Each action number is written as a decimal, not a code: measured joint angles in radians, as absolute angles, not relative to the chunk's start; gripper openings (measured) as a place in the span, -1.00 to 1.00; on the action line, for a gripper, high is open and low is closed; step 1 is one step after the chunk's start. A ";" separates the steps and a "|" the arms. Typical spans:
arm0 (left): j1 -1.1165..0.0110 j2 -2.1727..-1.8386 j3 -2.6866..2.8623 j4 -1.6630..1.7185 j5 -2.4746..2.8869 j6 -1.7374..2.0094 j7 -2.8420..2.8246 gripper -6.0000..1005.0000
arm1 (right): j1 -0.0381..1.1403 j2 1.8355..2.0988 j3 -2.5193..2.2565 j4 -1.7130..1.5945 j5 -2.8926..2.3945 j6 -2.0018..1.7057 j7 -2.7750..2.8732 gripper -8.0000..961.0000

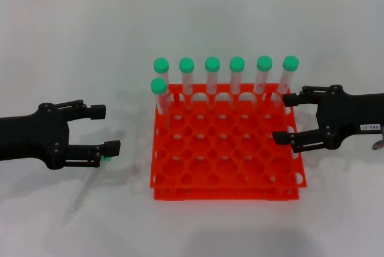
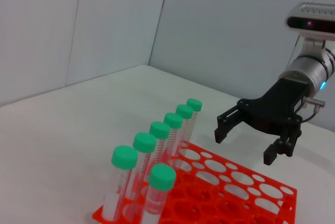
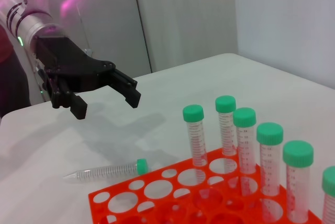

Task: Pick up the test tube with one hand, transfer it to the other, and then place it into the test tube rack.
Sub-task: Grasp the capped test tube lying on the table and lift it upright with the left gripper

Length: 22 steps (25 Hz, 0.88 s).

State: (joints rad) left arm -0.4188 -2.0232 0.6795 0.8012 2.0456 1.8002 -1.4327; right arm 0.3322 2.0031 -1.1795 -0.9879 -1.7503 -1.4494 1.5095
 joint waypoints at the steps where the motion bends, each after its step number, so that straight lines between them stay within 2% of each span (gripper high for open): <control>1: -0.419 -2.023 0.679 0.801 2.046 1.800 -1.433 0.77 | 0.332 2.003 -1.179 -0.988 -1.750 -1.450 1.510 0.81; 22: -0.419 -2.022 0.677 0.808 2.050 1.803 -1.446 0.77 | 0.330 2.006 -1.179 -0.984 -1.745 -1.449 1.509 0.81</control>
